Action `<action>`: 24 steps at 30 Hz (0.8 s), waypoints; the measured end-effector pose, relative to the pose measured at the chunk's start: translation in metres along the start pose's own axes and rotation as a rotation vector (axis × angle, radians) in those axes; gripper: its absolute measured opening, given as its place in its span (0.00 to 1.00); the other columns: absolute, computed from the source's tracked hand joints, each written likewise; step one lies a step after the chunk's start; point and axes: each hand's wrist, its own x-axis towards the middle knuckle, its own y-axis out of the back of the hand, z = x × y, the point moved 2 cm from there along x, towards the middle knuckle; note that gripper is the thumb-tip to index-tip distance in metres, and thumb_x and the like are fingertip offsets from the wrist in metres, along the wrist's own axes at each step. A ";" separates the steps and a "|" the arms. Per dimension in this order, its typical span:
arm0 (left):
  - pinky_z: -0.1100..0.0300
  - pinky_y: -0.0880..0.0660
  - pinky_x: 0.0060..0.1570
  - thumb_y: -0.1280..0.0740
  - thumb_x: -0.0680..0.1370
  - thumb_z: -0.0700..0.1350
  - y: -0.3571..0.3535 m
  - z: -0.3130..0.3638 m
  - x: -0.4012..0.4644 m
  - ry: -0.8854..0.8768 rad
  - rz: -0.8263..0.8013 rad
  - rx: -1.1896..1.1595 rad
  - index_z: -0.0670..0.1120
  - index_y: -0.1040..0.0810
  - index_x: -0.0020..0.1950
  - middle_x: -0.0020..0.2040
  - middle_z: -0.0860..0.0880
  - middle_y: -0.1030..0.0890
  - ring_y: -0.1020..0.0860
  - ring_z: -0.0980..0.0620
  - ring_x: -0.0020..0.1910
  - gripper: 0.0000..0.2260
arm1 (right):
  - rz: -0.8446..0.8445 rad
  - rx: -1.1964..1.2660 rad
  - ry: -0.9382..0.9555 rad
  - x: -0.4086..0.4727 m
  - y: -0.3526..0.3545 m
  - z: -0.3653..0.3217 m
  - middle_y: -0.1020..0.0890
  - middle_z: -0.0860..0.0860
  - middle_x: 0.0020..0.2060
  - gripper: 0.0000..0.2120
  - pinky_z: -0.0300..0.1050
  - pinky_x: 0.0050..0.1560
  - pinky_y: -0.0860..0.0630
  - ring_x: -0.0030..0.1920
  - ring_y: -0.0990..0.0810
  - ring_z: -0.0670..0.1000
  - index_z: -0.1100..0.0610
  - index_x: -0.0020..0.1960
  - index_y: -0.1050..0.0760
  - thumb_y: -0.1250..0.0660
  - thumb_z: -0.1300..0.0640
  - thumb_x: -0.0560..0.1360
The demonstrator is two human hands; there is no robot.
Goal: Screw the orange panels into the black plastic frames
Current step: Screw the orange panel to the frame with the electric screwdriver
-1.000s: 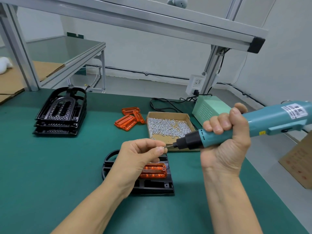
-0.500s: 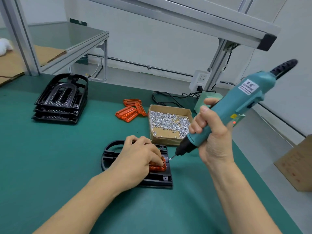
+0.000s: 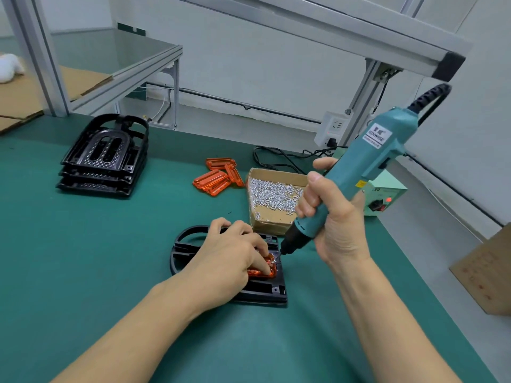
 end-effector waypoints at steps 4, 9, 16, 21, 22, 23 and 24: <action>0.58 0.52 0.62 0.41 0.73 0.32 -0.001 -0.001 0.000 -0.002 0.005 -0.004 0.63 0.20 0.57 0.62 0.66 0.28 0.42 0.58 0.63 0.27 | -0.061 -0.070 -0.016 0.002 -0.003 0.000 0.33 0.48 0.24 0.08 0.40 0.28 0.33 0.23 0.35 0.48 0.56 0.48 0.28 0.35 0.64 0.71; 0.60 0.52 0.60 0.41 0.73 0.33 -0.002 -0.001 0.001 -0.018 0.006 0.014 0.63 0.21 0.58 0.62 0.65 0.28 0.43 0.59 0.63 0.27 | -0.222 -0.144 -0.040 0.007 -0.014 0.002 0.32 0.48 0.22 0.08 0.38 0.27 0.33 0.22 0.35 0.48 0.55 0.48 0.27 0.35 0.64 0.71; 0.58 0.47 0.61 0.43 0.71 0.31 -0.004 -0.004 0.000 0.002 -0.004 -0.050 0.62 0.20 0.57 0.62 0.66 0.29 0.41 0.57 0.62 0.29 | -0.269 -0.180 -0.026 0.004 -0.013 0.005 0.30 0.48 0.22 0.11 0.41 0.30 0.31 0.23 0.33 0.49 0.53 0.51 0.26 0.33 0.62 0.70; 0.60 0.43 0.59 0.42 0.73 0.30 -0.007 -0.006 0.002 0.018 -0.032 -0.100 0.61 0.19 0.56 0.61 0.65 0.29 0.41 0.56 0.63 0.28 | -0.138 -0.095 -0.056 0.000 -0.002 0.005 0.32 0.49 0.23 0.09 0.42 0.30 0.30 0.23 0.34 0.50 0.53 0.47 0.29 0.33 0.63 0.70; 0.60 0.43 0.59 0.42 0.73 0.30 -0.007 -0.007 0.002 0.018 -0.032 -0.107 0.61 0.19 0.56 0.61 0.65 0.28 0.40 0.56 0.63 0.27 | -0.149 -0.089 -0.051 -0.001 -0.003 0.005 0.32 0.49 0.23 0.10 0.42 0.30 0.30 0.23 0.35 0.49 0.53 0.47 0.28 0.32 0.62 0.69; 0.59 0.42 0.59 0.42 0.73 0.30 -0.007 -0.007 0.002 0.019 -0.032 -0.114 0.60 0.19 0.56 0.61 0.65 0.28 0.40 0.57 0.63 0.27 | -0.166 -0.087 -0.046 -0.002 -0.004 0.005 0.32 0.48 0.23 0.11 0.41 0.29 0.30 0.23 0.35 0.49 0.52 0.47 0.28 0.31 0.61 0.67; 0.58 0.41 0.60 0.42 0.73 0.30 -0.007 -0.007 0.002 0.023 -0.031 -0.121 0.60 0.19 0.56 0.61 0.65 0.28 0.40 0.56 0.63 0.27 | -0.180 -0.091 -0.040 -0.002 -0.005 0.005 0.32 0.48 0.23 0.12 0.41 0.29 0.30 0.23 0.35 0.49 0.53 0.48 0.28 0.31 0.59 0.67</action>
